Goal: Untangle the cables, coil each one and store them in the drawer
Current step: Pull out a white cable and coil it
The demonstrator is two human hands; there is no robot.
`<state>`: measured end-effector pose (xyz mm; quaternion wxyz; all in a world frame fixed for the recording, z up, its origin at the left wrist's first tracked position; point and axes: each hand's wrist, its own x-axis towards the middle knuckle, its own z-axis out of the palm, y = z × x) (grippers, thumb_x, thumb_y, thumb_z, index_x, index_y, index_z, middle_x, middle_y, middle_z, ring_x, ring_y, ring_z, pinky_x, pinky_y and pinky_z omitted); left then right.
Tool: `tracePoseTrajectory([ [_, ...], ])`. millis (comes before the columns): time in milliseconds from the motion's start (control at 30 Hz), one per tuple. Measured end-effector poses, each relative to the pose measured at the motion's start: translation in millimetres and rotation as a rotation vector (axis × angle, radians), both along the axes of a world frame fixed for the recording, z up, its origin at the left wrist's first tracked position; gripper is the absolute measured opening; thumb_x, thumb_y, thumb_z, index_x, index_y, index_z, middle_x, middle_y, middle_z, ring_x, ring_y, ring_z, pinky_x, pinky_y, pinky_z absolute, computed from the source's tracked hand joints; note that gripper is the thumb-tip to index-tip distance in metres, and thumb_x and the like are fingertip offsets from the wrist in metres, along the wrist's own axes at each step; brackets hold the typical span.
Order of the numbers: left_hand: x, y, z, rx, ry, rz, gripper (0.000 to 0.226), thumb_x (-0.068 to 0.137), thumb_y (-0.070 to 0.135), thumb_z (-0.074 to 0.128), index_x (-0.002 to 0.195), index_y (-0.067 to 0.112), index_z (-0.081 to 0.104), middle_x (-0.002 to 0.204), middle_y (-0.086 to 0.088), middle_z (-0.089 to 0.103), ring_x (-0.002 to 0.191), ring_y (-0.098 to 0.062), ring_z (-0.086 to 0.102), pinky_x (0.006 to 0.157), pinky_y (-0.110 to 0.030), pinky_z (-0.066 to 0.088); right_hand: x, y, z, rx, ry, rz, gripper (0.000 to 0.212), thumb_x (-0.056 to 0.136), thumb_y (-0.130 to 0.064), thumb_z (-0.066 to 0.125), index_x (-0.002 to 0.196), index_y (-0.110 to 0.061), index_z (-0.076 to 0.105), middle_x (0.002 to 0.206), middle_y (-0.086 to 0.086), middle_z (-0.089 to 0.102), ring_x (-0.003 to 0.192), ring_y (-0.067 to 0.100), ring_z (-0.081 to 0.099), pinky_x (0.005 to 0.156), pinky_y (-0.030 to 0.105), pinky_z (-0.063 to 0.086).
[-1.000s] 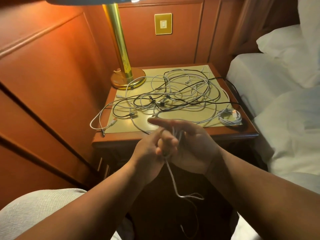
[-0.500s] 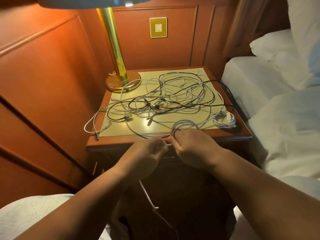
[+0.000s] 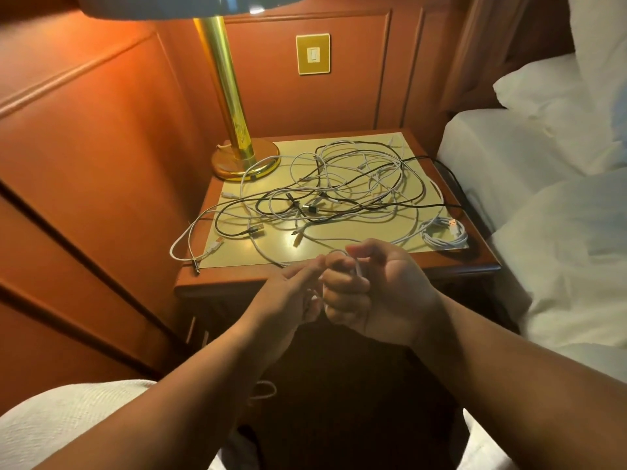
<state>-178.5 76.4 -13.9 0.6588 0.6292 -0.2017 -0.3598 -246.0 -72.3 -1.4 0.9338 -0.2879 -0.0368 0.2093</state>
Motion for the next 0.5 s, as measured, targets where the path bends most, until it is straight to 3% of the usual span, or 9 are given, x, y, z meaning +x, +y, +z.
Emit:
tracePoseTrajectory([
  [100,-9,-4,-4,0.034,0.119,-0.016,0.036,0.100,0.045,0.046,0.088,0.019,0.068,0.071,-0.002,0.047,0.063,-0.014,0.041,0.059,-0.030,0.032,1,0,-1,0.015,-0.031,-0.100,0.031,0.097,-0.029,0.033,0.080,-0.012,0.052,0.067,0.002,0.041,0.061,0.017,0.041,0.065,0.031,0.042],
  [233,-12,-7,-3,0.045,0.205,-0.038,0.029,0.103,0.022,0.040,0.084,0.010,0.058,0.067,-0.005,0.045,0.061,-0.015,0.046,0.060,-0.027,0.046,2,6,2,-0.287,-0.157,-0.279,0.028,0.101,-0.028,0.030,0.086,-0.011,0.047,0.073,0.003,0.044,0.068,0.018,0.041,0.070,0.032,0.038],
  [300,-10,-6,-4,0.078,0.181,-0.061,0.029,0.104,0.018,0.039,0.088,0.006,0.061,0.069,-0.008,0.048,0.067,-0.020,0.053,0.072,-0.031,0.053,2,8,0,-0.610,-0.264,-0.382,0.028,0.101,-0.030,0.032,0.089,-0.013,0.049,0.078,0.002,0.050,0.074,0.016,0.047,0.074,0.032,0.039],
  [367,-9,-3,-2,0.123,0.149,-0.131,0.026,0.104,0.018,0.042,0.093,0.006,0.063,0.077,-0.016,0.053,0.074,-0.024,0.058,0.079,-0.033,0.054,3,9,-4,-1.085,-0.438,-0.499,0.028,0.101,-0.033,0.036,0.092,-0.013,0.054,0.083,0.002,0.056,0.078,0.011,0.050,0.076,0.026,0.042],
  [433,-8,-2,-2,0.202,0.113,-0.180,0.019,0.102,0.015,0.046,0.102,0.007,0.063,0.091,-0.019,0.060,0.081,-0.024,0.063,0.076,-0.031,0.055,5,9,-10,-1.645,-0.655,-0.525,0.029,0.100,-0.034,0.039,0.097,-0.013,0.059,0.087,0.003,0.061,0.076,0.001,0.048,0.071,0.016,0.042],
  [500,-5,-1,0,0.313,0.040,-0.200,0.014,0.101,0.012,0.048,0.101,0.008,0.061,0.084,-0.014,0.062,0.071,-0.020,0.062,0.068,-0.030,0.053,8,8,-12,-2.003,-0.825,-0.506,0.026,0.100,-0.033,0.040,0.095,-0.016,0.059,0.082,-0.001,0.062,0.071,0.005,0.052,0.065,0.022,0.048],
])
